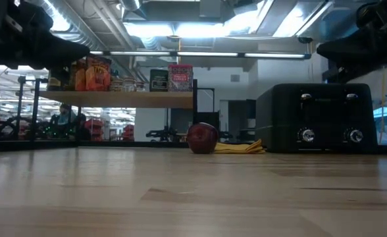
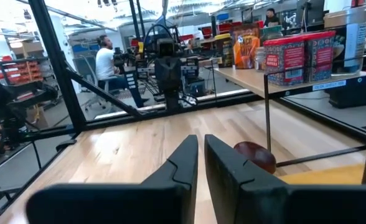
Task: Shelf spices
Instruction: Return to Home Position
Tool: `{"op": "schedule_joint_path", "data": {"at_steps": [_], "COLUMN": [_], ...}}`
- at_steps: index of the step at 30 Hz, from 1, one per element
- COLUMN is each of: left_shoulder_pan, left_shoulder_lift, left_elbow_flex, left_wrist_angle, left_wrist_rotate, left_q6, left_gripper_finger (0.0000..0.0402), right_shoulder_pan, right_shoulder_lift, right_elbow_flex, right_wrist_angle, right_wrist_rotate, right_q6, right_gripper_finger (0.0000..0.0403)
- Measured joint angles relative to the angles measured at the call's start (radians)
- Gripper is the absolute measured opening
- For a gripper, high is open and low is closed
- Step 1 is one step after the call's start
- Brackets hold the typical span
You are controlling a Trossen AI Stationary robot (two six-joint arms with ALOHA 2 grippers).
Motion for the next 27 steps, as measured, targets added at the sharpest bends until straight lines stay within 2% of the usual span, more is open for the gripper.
{"op": "schedule_joint_path", "data": {"at_steps": [27], "left_shoulder_pan": [0.000], "left_shoulder_lift": [0.001], "left_elbow_flex": [0.000], "left_wrist_angle": [-0.002], "left_wrist_rotate": [0.000], "left_q6": [-0.003], "left_gripper_finger": [0.0004], "right_shoulder_pan": [0.000], "right_shoulder_lift": [0.009], "right_elbow_flex": [-0.002], "right_wrist_angle": [0.001], "right_wrist_rotate": [-0.008], "right_q6": [-0.001], "right_gripper_finger": [0.0034]}}
